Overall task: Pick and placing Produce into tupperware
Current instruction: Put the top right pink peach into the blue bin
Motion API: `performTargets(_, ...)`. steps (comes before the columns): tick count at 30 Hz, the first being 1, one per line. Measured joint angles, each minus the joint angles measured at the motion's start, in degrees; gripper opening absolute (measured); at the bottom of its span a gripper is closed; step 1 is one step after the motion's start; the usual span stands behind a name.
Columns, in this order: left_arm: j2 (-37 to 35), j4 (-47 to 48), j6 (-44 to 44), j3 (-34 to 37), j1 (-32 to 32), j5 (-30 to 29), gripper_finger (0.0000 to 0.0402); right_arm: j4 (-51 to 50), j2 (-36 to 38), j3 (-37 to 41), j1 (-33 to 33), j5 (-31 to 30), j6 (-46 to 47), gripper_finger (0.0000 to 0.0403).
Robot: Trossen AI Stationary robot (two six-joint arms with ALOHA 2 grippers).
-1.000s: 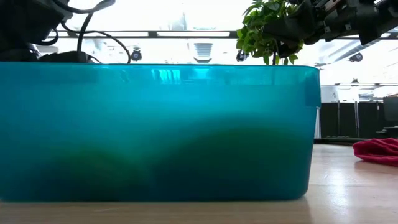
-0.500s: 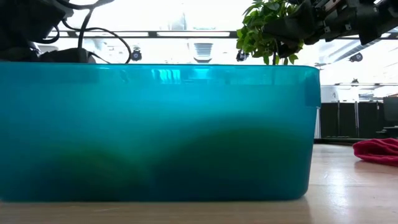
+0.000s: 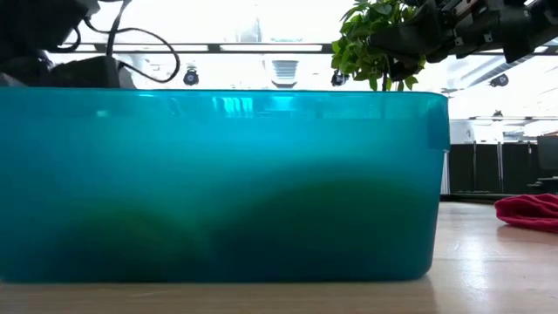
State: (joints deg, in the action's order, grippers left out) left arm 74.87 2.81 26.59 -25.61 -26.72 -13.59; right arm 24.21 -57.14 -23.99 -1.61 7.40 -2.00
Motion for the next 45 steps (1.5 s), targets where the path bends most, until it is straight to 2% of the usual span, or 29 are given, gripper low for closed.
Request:
performTargets(11, -9.19, -1.23, -1.91, -0.09, -0.71, -0.73, 0.0040, -0.13, 0.00, 0.00, 0.01, 0.00, 0.00, 0.0009)
performTargets(15, -10.96, -5.31, -4.63, -0.09, -1.19, -1.71, 0.0040, -0.20, 0.00, 0.00, 0.00, 0.00, 0.02, 0.0009)
performTargets(18, -10.86, -12.55, -8.86, -0.09, -2.14, -1.22, 0.0040, -0.22, 0.00, 0.00, 0.01, 0.00, 0.02, 0.0009)
performTargets(22, -9.31, -21.12, -13.66, -0.11, -3.07, 2.25, 0.0040, -0.23, 0.00, 0.00, 0.01, 0.00, 0.02, 0.0009)
performTargets(26, -7.12, -25.21, -14.03, -0.13, -3.13, 2.84, 0.0040, -0.35, 0.00, 0.00, 0.01, 0.00, 0.02, 0.0009)
performTargets(31, -2.28, -25.72, -13.98, -0.64, -3.02, 1.41, 0.0040, -0.37, 0.00, 0.00, 0.02, 0.00, 0.02, 0.0009)
performTargets(37, 3.90, -25.97, -16.79, -4.61, -3.02, 1.36, 0.0040, -0.37, 0.00, 0.00, 0.01, 0.00, 0.02, 0.0009)
performTargets(45, 8.94, -25.83, -18.36, -6.73, -2.98, 1.95, 0.0040, -0.67, 0.00, 0.00, 0.01, 0.00, 0.02, 0.0009)
